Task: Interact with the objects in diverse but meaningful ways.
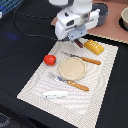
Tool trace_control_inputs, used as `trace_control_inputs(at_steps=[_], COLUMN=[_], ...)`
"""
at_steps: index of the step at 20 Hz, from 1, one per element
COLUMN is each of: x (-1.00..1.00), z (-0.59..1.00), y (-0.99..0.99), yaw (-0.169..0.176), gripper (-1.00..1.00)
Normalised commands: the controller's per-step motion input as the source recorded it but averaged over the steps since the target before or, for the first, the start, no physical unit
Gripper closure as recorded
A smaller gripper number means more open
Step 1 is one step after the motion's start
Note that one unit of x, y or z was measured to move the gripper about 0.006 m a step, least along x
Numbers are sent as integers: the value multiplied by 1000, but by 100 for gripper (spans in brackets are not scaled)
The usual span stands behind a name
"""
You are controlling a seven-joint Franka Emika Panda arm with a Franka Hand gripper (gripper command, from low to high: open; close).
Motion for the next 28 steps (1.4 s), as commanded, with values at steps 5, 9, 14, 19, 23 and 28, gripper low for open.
trace_control_inputs(at_steps=[5,9,14,19,23,28], x=[-464,-431,-388,-357,-321,-286], z=[304,193,35,0,0,-1], y=[-578,-657,-750,-836,-844,-846], yaw=[27,14,2,0,0,0], gripper=[100,100,100,100,100,100])
